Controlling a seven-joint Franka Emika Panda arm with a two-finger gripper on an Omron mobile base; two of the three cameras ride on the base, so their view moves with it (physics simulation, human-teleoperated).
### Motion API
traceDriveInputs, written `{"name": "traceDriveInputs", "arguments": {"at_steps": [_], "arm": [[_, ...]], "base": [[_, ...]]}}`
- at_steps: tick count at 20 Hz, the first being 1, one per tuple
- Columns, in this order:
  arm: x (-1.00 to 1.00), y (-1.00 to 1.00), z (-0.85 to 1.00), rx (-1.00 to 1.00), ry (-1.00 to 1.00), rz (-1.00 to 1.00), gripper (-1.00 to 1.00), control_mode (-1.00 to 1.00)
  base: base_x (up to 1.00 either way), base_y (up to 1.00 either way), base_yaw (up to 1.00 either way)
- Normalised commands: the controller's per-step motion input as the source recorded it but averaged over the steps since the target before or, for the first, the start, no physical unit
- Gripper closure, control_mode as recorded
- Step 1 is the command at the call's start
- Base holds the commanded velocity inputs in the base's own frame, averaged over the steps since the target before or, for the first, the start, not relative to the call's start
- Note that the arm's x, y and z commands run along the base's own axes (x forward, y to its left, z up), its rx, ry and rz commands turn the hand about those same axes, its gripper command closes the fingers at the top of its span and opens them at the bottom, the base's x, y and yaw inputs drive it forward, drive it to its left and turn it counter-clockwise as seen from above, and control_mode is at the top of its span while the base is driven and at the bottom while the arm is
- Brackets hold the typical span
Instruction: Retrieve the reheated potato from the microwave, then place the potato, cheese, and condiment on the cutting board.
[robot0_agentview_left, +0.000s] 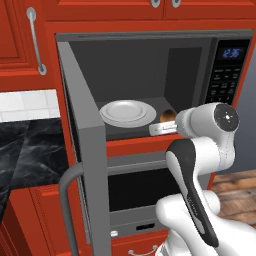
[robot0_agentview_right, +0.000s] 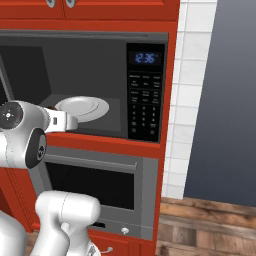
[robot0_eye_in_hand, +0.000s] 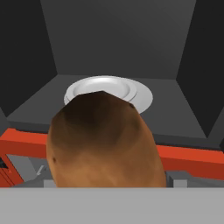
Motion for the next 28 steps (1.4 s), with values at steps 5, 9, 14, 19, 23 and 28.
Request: {"name": "traceDriveInputs", "arguments": {"at_steps": [5,9,14,19,23,28], "arm": [[0.00,0.00,0.00,0.00,0.00,0.00,1.00,1.00],[0.00,0.00,0.00,0.00,0.00,0.00,1.00,1.00],[0.00,0.00,0.00,0.00,0.00,0.00,1.00,1.00],[0.00,0.00,0.00,0.00,0.00,0.00,1.00,1.00],[0.00,0.00,0.00,0.00,0.00,0.00,1.00,1.00],[0.00,0.00,0.00,0.00,0.00,0.00,1.00,1.00]], "base": [[0.00,0.00,0.00],[-0.32,-0.03,0.01],[-0.70,-0.08,0.00],[-0.63,-0.12,0.00],[-0.71,-0.20,-0.06],[-0.67,-0.22,-0.12]]}}
